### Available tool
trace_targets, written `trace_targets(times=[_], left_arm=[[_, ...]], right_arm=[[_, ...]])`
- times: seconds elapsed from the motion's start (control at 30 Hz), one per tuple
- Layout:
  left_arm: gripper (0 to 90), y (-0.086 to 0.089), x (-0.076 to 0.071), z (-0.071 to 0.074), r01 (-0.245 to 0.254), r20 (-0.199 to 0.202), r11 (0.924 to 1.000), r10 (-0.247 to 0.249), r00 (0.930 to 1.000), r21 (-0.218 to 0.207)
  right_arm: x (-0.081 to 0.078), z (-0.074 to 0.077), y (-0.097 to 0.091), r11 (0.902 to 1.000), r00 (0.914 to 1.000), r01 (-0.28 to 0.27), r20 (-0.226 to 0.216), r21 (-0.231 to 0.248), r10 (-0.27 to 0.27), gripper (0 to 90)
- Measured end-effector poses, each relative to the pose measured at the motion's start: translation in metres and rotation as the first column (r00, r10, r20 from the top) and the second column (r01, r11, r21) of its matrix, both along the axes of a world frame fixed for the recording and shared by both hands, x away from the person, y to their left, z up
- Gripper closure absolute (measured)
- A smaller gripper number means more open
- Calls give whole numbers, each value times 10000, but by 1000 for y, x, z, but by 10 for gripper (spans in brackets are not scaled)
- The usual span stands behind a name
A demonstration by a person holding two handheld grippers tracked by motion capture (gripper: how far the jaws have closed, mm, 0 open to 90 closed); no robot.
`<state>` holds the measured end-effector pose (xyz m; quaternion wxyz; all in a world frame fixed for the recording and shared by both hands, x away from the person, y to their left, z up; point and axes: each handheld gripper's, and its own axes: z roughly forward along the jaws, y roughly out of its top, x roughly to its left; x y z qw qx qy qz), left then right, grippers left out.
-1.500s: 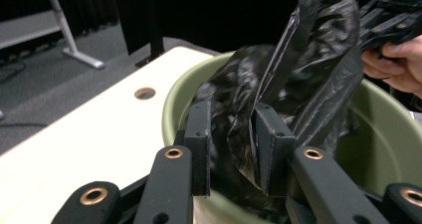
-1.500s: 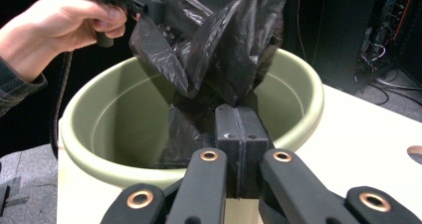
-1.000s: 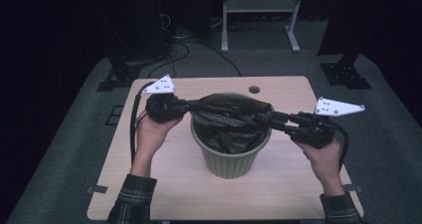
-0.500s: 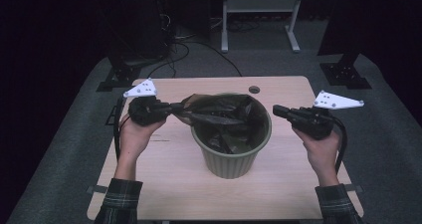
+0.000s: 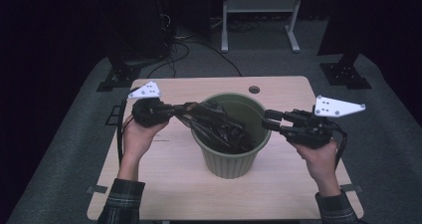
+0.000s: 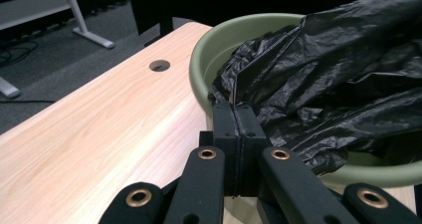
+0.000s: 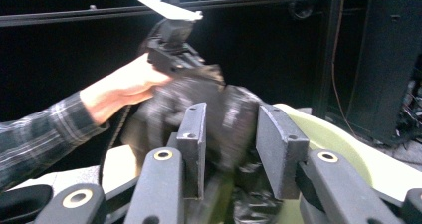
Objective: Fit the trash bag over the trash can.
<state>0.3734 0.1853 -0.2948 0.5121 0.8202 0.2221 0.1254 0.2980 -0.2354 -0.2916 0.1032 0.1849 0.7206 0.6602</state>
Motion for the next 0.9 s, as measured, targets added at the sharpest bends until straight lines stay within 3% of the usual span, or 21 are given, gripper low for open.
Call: trace_targets(times=[0.27,0.37,0.43,0.5,0.6,0.83,0.9], left_arm=[[895,-3,0,0,41,-15,10000,-41,10000,-21],[895,-2,0,-1,60,-30,10000,-60,10000,-11],[895,-2,1,-1,87,-21,10000,-87,10000,3],[895,0,2,-1,41,-45,10000,-41,10000,32],[895,5,5,-2,-106,-58,9999,106,9999,63],[889,9,10,-2,-208,-141,9998,209,9997,77],[704,9,13,-4,-663,-51,9974,665,9978,276]], right_arm=[[-5,-14,13,9972,9976,-599,-370,-438,583,617],[-5,-17,21,9952,9972,-667,-374,-712,642,681],[-3,-19,27,9929,9967,-739,-394,-936,705,808],[-1,-20,32,9908,9979,-602,-323,-1211,566,900],[7,-21,31,9917,9992,-147,-383,-1275,99,900],[18,-20,8,9921,9942,900,-516,-871,-947,900],[22,-18,7,9921,9933,936,-599,-841,-988,900]])
